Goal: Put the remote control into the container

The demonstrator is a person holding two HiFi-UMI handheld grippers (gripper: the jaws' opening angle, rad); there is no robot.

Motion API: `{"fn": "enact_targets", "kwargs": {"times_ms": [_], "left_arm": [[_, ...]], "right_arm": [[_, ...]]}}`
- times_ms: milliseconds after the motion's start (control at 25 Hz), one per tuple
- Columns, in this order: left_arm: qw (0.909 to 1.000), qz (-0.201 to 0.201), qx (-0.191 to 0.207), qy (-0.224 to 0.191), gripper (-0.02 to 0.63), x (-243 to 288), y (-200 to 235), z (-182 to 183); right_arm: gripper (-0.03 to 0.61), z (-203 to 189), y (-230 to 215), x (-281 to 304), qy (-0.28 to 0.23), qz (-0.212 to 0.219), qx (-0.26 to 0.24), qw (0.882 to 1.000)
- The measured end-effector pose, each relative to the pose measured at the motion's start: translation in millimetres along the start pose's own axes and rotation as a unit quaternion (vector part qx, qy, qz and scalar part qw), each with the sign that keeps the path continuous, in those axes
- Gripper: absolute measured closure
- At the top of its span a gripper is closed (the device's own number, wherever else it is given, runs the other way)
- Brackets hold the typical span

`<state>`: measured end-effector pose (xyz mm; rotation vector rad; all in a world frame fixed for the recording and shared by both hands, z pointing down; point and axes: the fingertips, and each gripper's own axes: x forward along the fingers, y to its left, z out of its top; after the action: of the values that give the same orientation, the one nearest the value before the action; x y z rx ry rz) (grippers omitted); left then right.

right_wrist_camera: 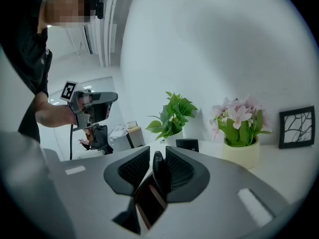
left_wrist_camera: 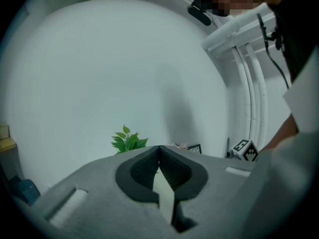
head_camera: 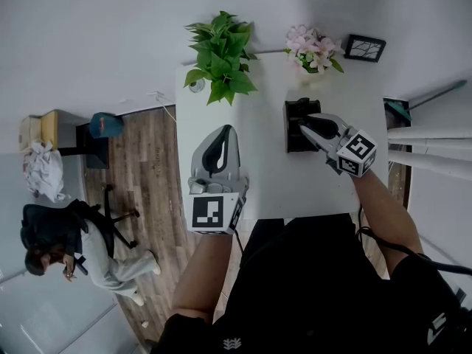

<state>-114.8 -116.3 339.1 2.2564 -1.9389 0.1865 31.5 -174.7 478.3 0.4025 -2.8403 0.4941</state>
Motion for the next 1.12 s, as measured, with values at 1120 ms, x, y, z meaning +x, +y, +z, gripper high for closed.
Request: {"fn": "enact_targets", "kwargs": {"times_ms": [1120], "left_arm": [[0.9928, -0.103, 0.028, -0.055, 0.612, -67, 15, 12]], "right_arm": [[0.443, 77, 103, -59, -0.113, -0.139, -0.003, 0.984]]}}
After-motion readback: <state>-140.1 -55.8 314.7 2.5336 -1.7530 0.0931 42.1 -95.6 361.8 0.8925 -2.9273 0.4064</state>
